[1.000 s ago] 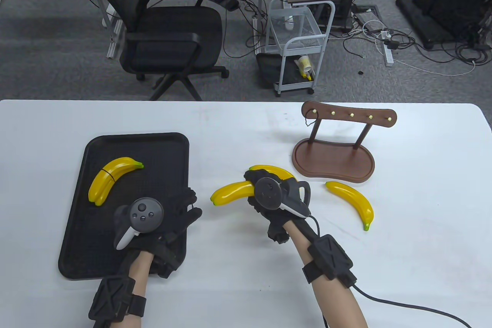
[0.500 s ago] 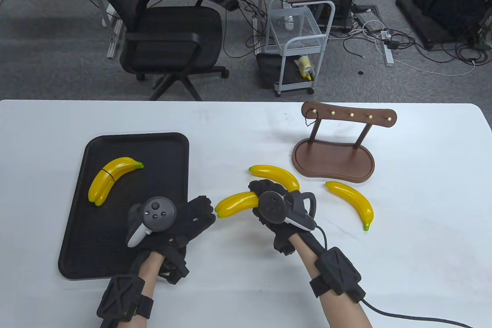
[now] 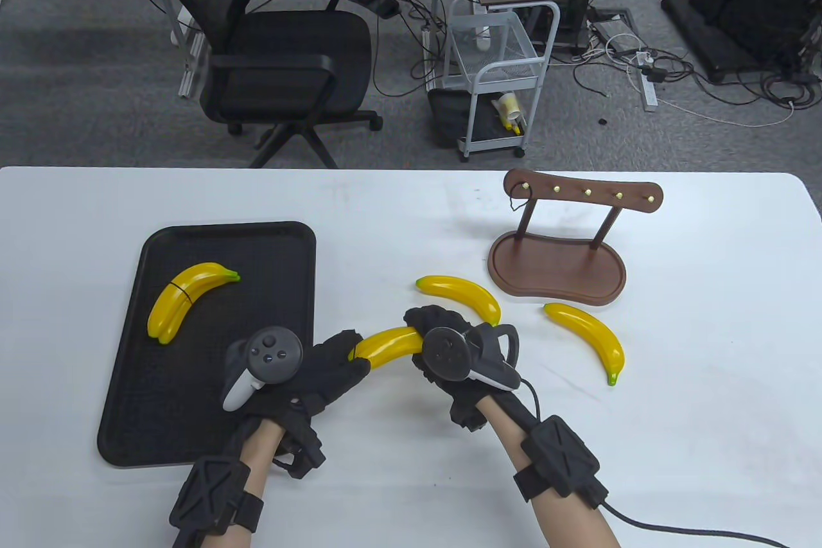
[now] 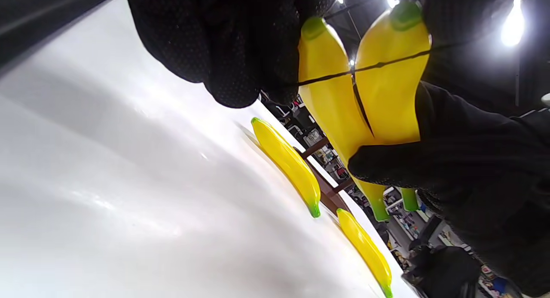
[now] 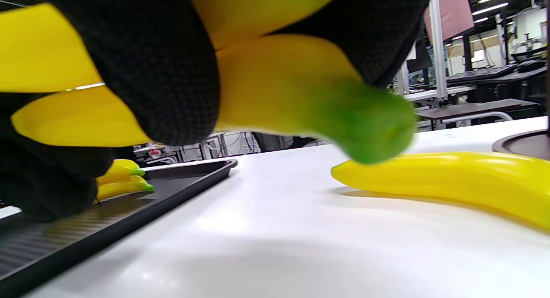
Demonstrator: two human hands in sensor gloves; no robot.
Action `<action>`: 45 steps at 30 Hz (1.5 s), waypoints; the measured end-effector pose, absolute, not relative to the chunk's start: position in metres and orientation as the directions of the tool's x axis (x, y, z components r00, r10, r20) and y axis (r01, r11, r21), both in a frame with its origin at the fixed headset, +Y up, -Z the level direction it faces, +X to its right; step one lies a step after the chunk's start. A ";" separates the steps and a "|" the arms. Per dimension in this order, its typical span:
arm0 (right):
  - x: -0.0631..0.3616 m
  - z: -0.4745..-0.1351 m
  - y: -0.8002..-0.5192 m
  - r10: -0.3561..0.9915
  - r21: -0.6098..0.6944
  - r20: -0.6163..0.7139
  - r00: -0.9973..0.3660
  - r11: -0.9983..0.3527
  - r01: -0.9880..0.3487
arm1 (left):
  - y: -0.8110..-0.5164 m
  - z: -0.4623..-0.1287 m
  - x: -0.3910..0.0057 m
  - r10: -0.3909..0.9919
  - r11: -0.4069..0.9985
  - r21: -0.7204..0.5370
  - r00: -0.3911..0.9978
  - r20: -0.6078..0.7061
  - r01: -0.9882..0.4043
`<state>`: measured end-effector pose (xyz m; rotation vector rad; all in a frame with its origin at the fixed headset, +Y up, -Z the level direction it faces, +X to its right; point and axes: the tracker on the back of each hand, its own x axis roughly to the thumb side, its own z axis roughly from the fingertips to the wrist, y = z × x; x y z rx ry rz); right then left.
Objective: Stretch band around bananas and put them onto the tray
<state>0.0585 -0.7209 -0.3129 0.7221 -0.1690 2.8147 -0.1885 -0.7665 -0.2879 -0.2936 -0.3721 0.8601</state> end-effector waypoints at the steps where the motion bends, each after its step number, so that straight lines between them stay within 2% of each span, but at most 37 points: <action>1: 0.058 -0.312 -0.721 0.192 -0.056 0.492 -0.849 -0.966 -0.251 | -0.767 -0.288 -0.188 0.781 0.616 -0.403 0.594 0.195 -0.677; 18: 0.041 -0.291 -0.711 0.116 -0.128 0.616 -0.779 -0.961 -0.245 | -0.762 -0.286 -0.185 0.839 0.534 -0.458 0.514 0.179 -0.711; 29: 0.044 -0.293 -0.713 0.127 -0.107 0.645 -0.753 -0.961 -0.253 | -0.760 -0.286 -0.188 0.832 0.551 -0.371 0.528 0.171 -0.748; 35: 0.051 -0.298 -0.710 0.243 0.013 0.647 -0.723 -0.951 -0.308 | -0.754 -0.285 -0.190 0.802 0.597 -0.327 0.562 0.204 -0.733; 39: 0.059 -0.305 -0.712 0.373 0.151 0.623 -0.687 -0.920 -0.363 | -0.750 -0.283 -0.188 0.782 0.623 -0.319 0.575 0.240 -0.714; 45: 0.072 -0.316 -0.716 0.617 0.338 0.535 -0.577 -0.783 -0.523 | -0.743 -0.281 -0.189 0.751 0.658 -0.290 0.583 0.309 -0.695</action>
